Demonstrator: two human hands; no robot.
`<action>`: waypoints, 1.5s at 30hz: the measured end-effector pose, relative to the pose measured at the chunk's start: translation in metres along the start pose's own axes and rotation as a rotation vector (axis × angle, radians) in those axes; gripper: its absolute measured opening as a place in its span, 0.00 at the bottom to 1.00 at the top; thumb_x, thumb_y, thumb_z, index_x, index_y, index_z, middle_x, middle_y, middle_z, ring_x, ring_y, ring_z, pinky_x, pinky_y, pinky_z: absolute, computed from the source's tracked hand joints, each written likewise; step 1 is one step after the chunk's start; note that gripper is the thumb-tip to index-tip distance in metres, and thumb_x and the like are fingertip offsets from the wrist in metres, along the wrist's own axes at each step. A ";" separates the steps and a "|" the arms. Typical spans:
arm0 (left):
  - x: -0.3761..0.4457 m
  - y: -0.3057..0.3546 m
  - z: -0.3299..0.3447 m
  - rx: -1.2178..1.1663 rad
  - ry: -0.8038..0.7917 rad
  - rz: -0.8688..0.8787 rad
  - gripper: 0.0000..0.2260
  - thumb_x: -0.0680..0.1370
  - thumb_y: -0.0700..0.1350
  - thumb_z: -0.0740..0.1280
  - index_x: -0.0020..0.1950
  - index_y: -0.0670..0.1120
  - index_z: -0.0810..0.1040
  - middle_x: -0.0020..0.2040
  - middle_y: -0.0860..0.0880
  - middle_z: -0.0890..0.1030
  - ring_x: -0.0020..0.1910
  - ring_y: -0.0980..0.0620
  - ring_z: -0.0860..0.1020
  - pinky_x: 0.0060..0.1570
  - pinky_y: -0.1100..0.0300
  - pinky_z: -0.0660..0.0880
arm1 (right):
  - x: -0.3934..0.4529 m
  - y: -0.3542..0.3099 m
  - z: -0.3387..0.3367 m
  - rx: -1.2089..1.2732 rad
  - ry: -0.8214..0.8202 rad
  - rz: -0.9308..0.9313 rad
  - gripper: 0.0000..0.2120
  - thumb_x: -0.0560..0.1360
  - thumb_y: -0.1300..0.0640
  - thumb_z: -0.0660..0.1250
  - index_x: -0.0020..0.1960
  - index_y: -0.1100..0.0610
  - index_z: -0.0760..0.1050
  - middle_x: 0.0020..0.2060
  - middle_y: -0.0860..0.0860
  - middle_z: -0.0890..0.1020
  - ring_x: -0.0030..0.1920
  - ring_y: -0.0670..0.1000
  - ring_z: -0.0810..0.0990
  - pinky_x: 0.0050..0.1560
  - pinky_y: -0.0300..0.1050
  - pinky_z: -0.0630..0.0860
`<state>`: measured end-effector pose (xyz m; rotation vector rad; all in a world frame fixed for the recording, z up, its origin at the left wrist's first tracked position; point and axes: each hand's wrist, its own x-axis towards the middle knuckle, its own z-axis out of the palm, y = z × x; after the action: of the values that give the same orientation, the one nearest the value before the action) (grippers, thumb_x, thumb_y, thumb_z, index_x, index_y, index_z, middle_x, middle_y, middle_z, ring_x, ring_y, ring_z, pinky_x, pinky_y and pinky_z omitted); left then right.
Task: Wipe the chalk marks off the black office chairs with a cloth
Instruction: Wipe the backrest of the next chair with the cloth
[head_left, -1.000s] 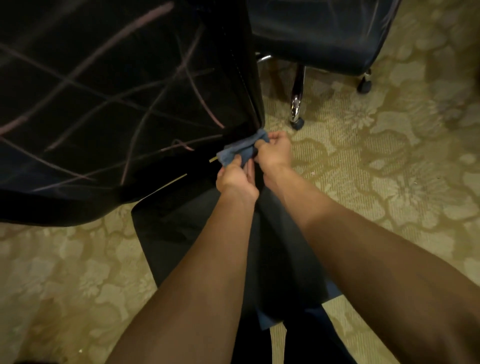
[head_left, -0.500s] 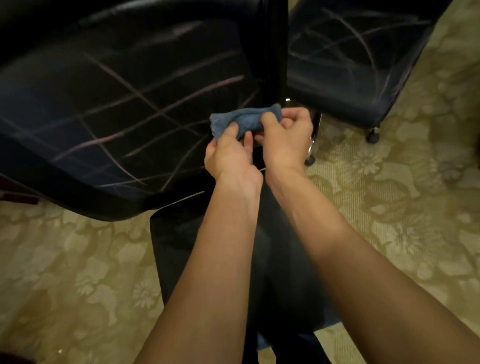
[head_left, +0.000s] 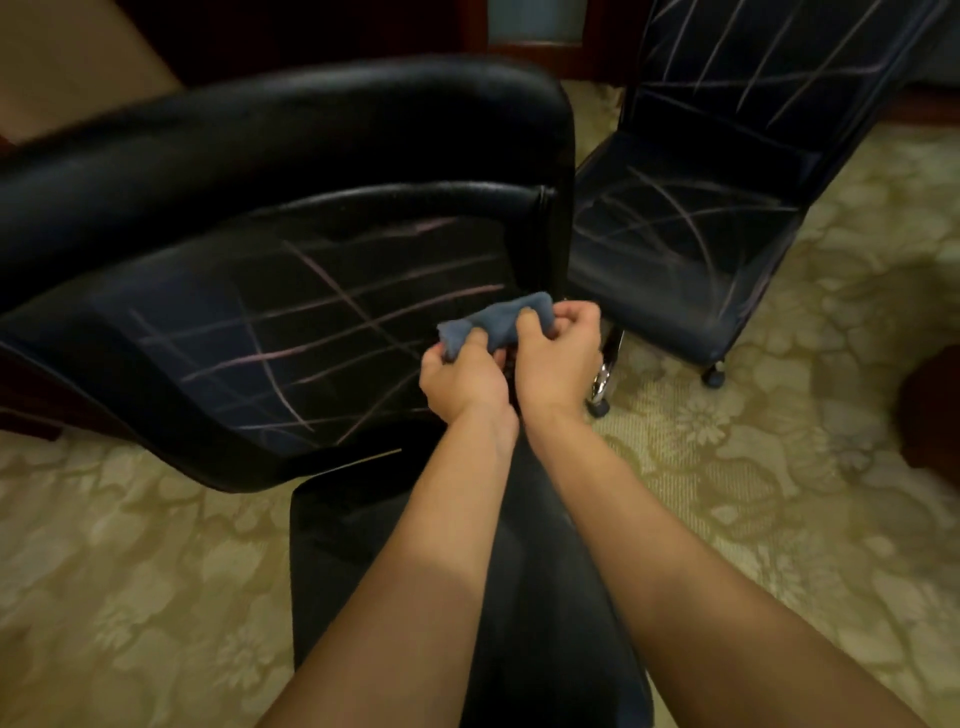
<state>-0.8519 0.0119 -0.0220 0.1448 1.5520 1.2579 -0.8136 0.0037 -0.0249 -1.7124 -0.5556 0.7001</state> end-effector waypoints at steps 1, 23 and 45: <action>-0.004 0.014 0.008 -0.041 -0.047 0.048 0.12 0.78 0.38 0.70 0.61 0.45 0.78 0.54 0.43 0.83 0.51 0.47 0.84 0.53 0.50 0.82 | 0.005 -0.018 0.001 0.020 0.007 -0.058 0.08 0.76 0.58 0.69 0.52 0.56 0.71 0.37 0.46 0.79 0.43 0.51 0.81 0.50 0.57 0.79; 0.027 -0.022 -0.027 0.365 0.025 0.146 0.08 0.75 0.37 0.73 0.40 0.48 0.77 0.45 0.43 0.83 0.40 0.51 0.84 0.34 0.62 0.79 | 0.009 0.029 -0.018 -0.357 -0.277 -0.029 0.07 0.75 0.63 0.69 0.47 0.57 0.70 0.39 0.50 0.78 0.42 0.53 0.80 0.32 0.29 0.70; 0.039 0.003 -0.048 0.707 0.020 0.201 0.13 0.72 0.55 0.70 0.42 0.46 0.79 0.38 0.48 0.83 0.35 0.49 0.82 0.38 0.52 0.82 | 0.004 0.027 0.000 -0.379 -0.300 -0.041 0.06 0.74 0.60 0.70 0.45 0.55 0.72 0.40 0.52 0.80 0.43 0.54 0.81 0.44 0.49 0.79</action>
<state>-0.9069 0.0086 -0.0514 0.7552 1.9799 0.8049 -0.8103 -0.0002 -0.0517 -1.9488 -0.9793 0.8704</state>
